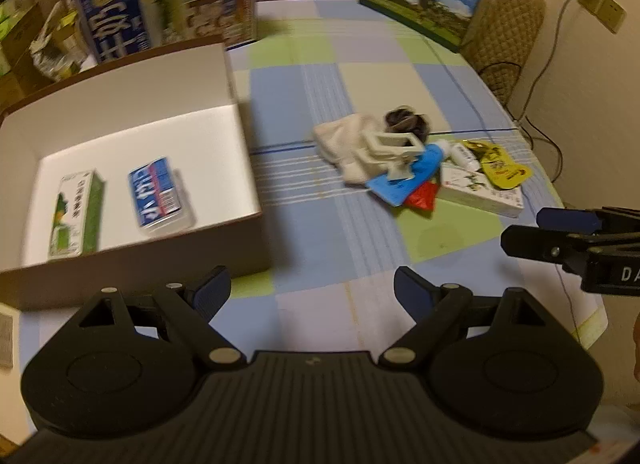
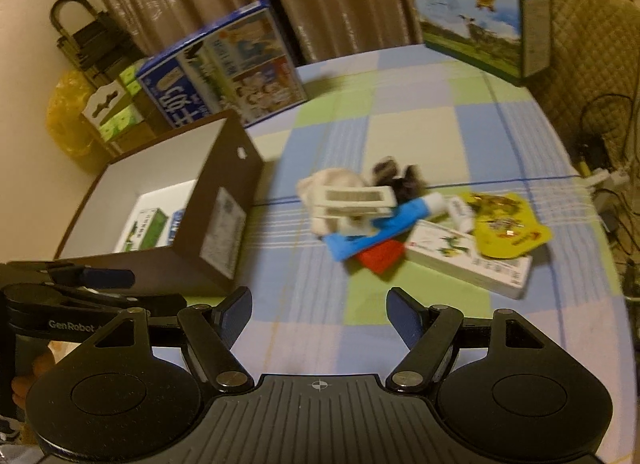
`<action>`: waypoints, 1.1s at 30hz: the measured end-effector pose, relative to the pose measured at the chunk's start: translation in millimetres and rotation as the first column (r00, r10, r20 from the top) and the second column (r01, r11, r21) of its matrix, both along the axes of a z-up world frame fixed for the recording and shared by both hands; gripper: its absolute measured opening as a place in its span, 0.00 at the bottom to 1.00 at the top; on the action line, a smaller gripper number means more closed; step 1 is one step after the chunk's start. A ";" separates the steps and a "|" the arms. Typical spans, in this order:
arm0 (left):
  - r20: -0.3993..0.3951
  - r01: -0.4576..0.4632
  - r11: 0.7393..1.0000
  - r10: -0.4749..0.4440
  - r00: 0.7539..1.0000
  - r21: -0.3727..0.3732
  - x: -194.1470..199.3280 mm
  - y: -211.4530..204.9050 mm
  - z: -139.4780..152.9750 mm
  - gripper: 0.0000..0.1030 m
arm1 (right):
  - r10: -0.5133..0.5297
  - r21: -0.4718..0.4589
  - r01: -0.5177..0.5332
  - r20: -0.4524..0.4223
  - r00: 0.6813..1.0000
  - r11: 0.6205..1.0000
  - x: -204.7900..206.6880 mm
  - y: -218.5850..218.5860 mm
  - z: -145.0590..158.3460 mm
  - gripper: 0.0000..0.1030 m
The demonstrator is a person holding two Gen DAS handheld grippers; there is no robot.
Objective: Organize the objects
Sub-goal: 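Move both grippers back toward the item pile, then grasp the white plastic clip with the left gripper while the right grasps the yellow pouch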
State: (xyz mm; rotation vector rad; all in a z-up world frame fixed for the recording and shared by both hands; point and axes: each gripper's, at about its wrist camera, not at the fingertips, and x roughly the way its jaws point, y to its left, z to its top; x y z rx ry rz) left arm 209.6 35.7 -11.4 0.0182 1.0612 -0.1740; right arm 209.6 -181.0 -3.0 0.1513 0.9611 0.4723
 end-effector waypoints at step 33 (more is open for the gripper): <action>0.026 0.477 0.876 -0.480 0.877 0.067 140.4 -117.2 -57.5 0.67 | -0.335 -0.053 0.332 -0.065 0.940 0.942 26.2 -159.9 -24.4 0.70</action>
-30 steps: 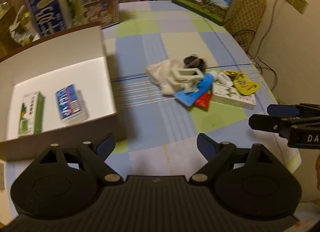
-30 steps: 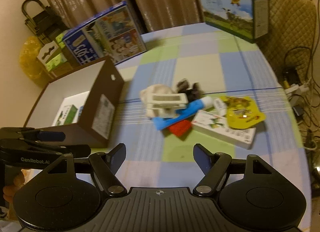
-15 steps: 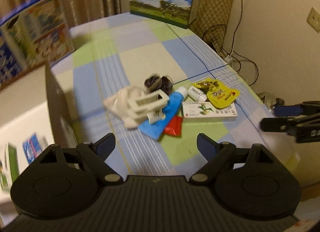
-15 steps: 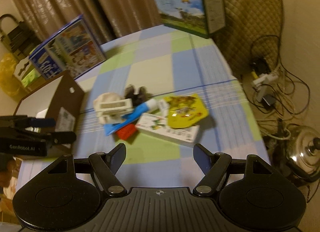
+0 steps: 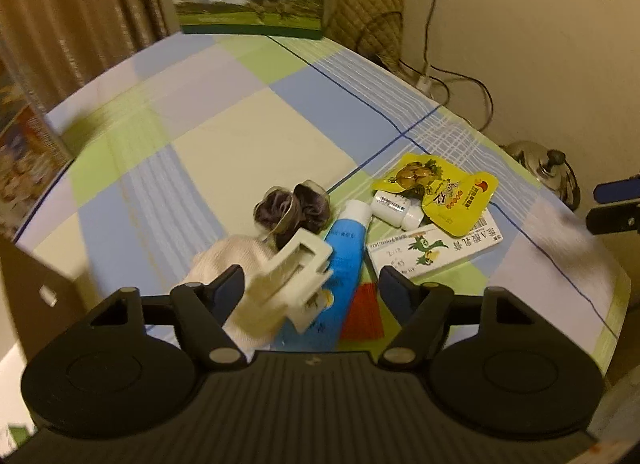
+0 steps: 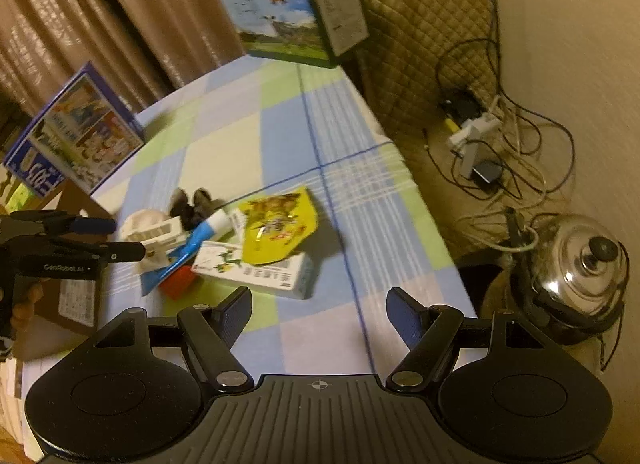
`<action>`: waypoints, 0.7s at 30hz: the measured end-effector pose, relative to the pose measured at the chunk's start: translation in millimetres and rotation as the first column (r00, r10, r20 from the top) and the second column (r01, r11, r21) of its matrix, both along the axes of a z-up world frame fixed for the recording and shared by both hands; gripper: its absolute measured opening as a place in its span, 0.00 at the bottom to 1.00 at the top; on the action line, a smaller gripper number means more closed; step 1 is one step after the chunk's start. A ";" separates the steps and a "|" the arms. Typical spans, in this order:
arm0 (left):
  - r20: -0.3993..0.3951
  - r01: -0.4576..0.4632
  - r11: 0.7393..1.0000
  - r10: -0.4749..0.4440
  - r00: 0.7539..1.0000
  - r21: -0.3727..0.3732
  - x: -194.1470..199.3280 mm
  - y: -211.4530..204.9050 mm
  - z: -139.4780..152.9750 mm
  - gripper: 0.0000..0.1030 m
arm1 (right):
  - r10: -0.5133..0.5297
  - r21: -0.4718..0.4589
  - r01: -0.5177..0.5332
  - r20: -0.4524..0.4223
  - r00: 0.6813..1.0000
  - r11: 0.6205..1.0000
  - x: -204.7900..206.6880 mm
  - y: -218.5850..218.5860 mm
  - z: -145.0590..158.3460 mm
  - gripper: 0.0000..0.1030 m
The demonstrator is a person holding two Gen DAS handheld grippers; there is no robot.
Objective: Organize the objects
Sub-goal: 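Grasp the white plastic clip with the left gripper while the right grasps the yellow pouch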
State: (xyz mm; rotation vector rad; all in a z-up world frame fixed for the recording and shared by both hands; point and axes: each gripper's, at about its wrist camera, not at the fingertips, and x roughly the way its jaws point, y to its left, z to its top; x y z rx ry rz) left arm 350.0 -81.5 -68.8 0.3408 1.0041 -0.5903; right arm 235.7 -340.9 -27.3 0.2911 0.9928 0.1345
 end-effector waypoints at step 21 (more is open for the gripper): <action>-0.161 -0.032 0.999 0.033 0.986 0.007 13.4 -2.4 -40.7 0.42 | -0.026 0.000 0.026 -0.053 0.998 1.000 16.6 -8.3 -16.2 0.70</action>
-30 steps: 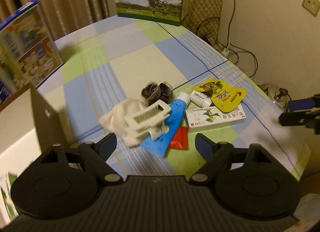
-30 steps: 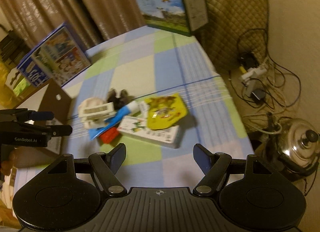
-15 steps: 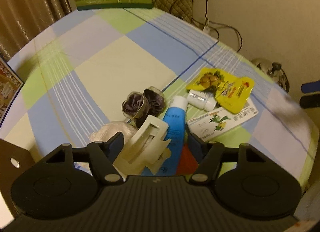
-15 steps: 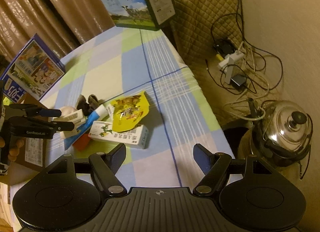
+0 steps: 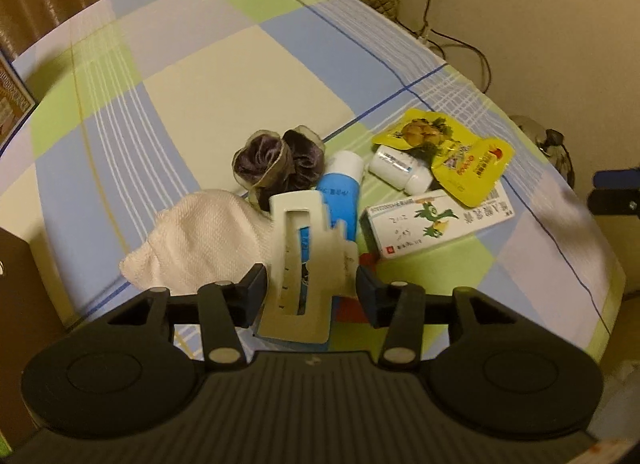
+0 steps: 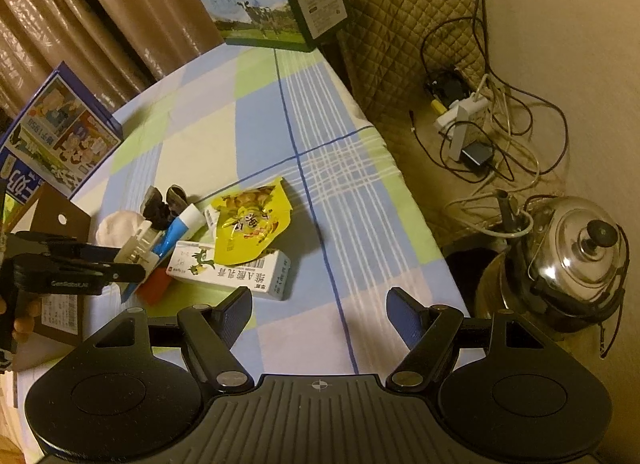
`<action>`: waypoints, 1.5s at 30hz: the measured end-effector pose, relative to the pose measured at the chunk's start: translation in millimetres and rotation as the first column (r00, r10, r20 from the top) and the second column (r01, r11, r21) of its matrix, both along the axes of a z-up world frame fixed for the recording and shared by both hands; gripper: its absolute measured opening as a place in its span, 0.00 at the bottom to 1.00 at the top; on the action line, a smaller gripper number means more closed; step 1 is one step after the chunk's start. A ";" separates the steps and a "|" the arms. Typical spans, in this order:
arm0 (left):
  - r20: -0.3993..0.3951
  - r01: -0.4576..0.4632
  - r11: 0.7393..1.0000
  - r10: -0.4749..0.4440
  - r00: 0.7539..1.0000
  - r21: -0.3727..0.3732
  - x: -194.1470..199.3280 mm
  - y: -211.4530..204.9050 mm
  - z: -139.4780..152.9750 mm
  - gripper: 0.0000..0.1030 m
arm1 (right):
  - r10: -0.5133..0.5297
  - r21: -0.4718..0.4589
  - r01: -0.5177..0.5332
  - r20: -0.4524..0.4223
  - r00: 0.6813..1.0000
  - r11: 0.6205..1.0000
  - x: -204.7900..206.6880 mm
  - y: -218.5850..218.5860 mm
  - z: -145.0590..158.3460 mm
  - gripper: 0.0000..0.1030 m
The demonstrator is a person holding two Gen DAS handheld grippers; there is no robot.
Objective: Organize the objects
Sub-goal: 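Grasp the white plastic clip with the left gripper while the right grasps the yellow pouch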
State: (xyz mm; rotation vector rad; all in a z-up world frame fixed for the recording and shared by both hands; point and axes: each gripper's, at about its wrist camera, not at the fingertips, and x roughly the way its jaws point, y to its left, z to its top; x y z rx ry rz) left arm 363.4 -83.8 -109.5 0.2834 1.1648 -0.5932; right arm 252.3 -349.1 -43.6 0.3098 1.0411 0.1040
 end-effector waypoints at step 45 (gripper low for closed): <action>0.083 -0.646 0.717 0.684 0.725 -0.262 -79.4 160.4 95.3 0.34 | -0.069 0.628 0.124 -0.112 0.991 0.769 108.6 -28.2 -106.7 0.18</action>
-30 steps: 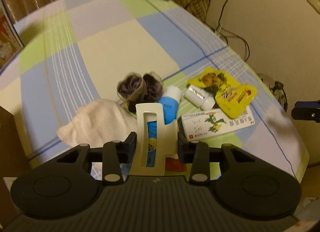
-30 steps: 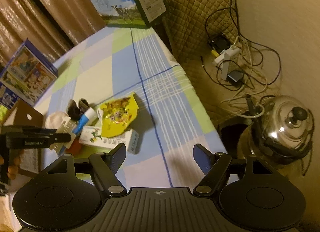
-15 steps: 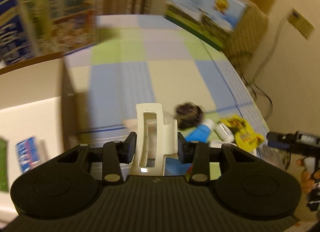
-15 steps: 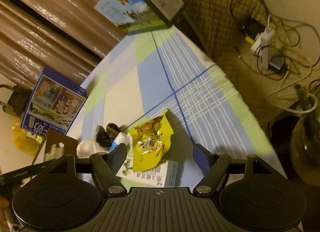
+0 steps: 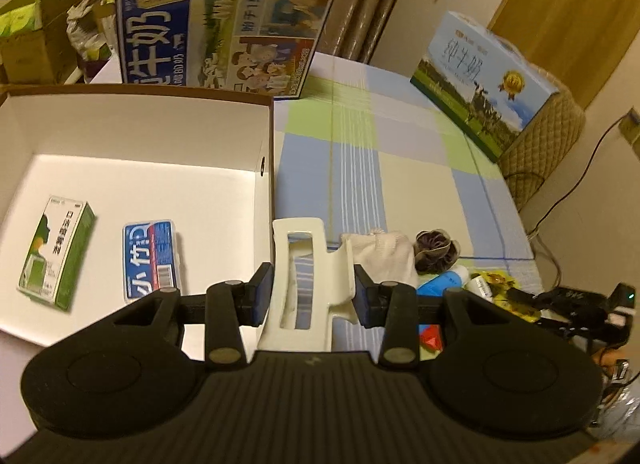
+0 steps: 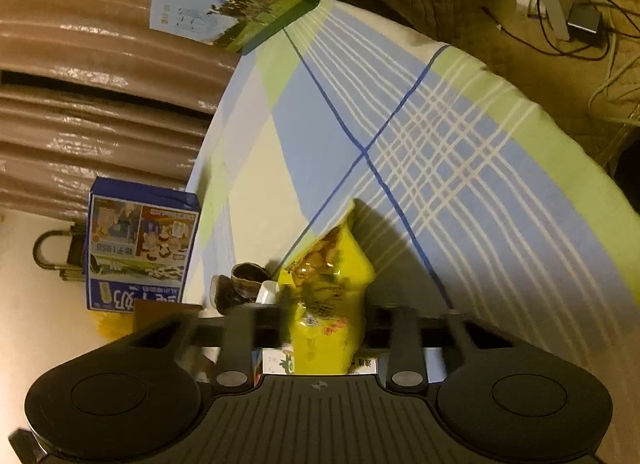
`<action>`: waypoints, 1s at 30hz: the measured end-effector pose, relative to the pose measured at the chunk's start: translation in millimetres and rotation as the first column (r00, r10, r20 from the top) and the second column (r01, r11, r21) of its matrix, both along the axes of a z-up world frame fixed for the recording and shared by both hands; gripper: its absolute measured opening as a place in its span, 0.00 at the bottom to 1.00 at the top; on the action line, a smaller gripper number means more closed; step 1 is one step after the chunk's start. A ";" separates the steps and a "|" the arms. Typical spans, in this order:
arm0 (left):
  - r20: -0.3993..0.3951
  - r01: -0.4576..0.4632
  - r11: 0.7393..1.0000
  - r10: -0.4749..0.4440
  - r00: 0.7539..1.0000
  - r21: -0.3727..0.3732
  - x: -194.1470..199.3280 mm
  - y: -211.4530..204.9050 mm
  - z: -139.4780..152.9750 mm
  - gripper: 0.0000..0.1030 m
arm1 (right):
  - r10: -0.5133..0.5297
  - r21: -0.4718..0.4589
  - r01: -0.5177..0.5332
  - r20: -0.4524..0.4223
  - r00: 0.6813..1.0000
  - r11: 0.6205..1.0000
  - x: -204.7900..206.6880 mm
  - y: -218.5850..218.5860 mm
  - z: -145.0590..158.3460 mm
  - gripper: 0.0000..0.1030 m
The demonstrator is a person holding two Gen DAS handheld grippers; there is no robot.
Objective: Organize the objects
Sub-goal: 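Grasp the white plastic clip with the left gripper while the right grasps the yellow pouch, then carry the clip and yellow pouch over the brown box with both grippers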
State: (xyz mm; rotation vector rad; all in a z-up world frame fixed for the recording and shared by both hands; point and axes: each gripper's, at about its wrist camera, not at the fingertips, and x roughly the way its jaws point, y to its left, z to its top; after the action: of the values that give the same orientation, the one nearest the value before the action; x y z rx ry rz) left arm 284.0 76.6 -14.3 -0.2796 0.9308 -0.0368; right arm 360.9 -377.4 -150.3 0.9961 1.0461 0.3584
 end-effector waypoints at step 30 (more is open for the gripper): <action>0.140 -0.032 0.999 0.034 0.990 -0.014 -44.8 71.0 38.9 0.34 | 0.061 0.053 -0.076 0.247 0.967 0.996 -48.9 82.3 102.6 0.17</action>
State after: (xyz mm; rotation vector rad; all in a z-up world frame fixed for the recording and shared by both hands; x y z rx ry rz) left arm 239.2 147.6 24.6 -0.2996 0.7867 -0.0307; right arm 312.0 -295.0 -47.7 0.9456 0.8501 0.5594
